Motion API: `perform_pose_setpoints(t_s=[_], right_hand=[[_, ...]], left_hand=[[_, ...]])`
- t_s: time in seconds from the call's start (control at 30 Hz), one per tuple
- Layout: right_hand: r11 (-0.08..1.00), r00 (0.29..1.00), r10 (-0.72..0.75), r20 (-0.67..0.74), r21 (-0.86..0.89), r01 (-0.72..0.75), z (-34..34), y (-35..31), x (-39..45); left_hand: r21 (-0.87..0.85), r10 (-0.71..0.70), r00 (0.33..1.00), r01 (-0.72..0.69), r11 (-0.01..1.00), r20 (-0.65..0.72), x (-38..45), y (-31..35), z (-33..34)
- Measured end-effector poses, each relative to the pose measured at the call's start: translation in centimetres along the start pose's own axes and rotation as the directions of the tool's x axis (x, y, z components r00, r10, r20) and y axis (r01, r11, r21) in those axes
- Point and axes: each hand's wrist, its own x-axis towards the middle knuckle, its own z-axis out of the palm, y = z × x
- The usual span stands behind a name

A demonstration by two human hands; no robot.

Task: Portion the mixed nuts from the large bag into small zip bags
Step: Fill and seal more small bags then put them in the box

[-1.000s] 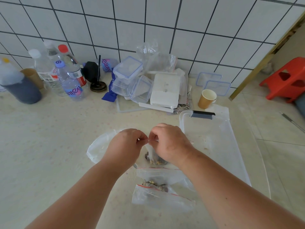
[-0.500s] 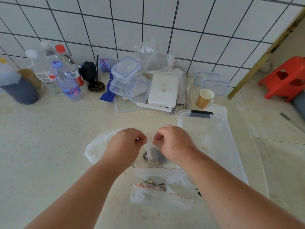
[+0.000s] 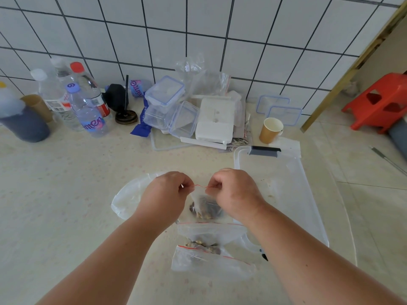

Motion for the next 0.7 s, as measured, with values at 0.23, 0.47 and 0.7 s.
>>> perform_pose_setpoints(t_s=[0.23,0.47,0.7], right_hand=[[0.999,1.000,0.025,-0.017,-0.029,-0.026,-0.4,0.9,-0.1],[0.999,0.999,0.029,-0.022,-0.030,-0.030,-0.7,1.2,-0.3],[0.999,0.998,0.007,-0.060,-0.047,-0.010,-1.1,2.3,-1.0]], left_hand=[[-0.004,-0.013,1.000,0.013,1.000,-0.024,0.1,0.0,-0.1],[-0.007,-0.011,1.000,0.010,1.000,-0.020,-0.1,0.1,0.1],[-0.007,-0.013,1.000,0.013,1.000,-0.015,-0.1,0.0,0.1]])
